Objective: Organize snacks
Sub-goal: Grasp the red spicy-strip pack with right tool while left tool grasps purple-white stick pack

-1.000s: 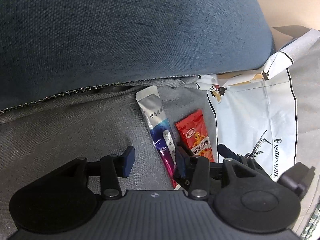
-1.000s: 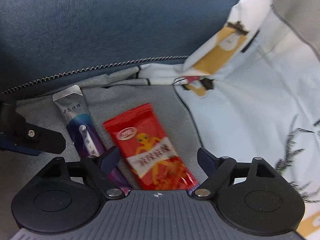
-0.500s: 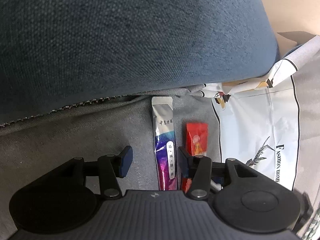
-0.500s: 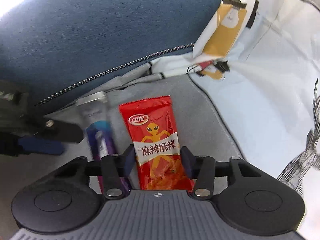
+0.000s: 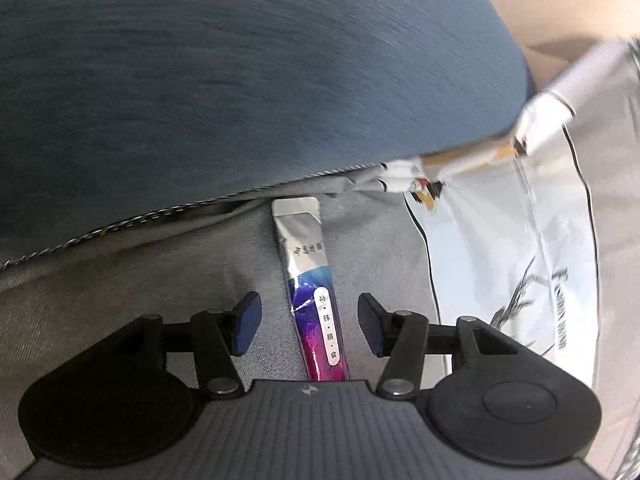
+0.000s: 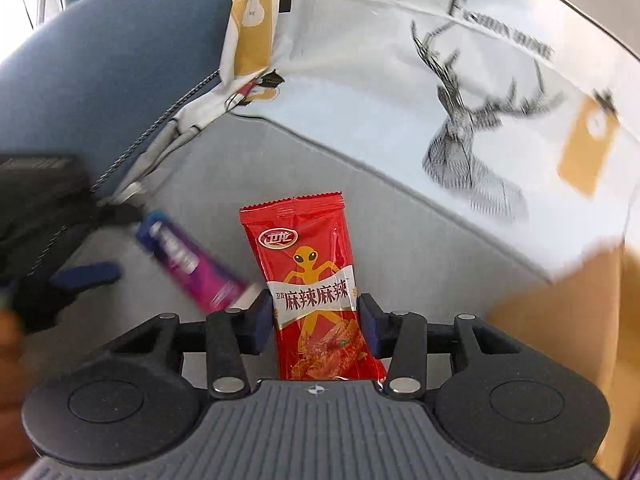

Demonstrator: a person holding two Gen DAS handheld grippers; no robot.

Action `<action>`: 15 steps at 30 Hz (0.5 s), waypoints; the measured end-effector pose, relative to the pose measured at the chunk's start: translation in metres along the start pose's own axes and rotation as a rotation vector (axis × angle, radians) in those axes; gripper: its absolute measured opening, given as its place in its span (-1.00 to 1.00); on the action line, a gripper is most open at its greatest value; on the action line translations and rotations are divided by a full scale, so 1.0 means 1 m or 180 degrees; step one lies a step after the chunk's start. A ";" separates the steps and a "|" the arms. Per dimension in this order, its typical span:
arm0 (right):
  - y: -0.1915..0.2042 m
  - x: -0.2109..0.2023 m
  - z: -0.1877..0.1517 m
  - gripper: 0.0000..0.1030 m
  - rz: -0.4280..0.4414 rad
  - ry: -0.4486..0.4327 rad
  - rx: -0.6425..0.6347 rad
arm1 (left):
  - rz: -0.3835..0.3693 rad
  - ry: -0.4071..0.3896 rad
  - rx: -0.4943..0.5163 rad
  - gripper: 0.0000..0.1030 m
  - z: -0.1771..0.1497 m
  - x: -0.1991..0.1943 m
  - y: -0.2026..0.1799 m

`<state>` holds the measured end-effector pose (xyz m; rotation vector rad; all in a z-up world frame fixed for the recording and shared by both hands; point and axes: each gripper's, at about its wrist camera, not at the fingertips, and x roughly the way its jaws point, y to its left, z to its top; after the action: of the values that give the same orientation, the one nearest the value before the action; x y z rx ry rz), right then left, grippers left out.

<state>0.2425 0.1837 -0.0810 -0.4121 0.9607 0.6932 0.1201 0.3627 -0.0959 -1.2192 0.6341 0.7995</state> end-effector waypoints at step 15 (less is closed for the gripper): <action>-0.017 -0.065 -0.051 -0.09 -0.0130 -0.0354 0.0938 | 0.0758 -0.0201 0.2429 0.16 -0.045 0.037 -0.077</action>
<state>0.1987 0.1181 -0.0522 -0.1317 0.9294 0.5218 0.2040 0.3153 -0.0925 -0.4261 0.9328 0.6885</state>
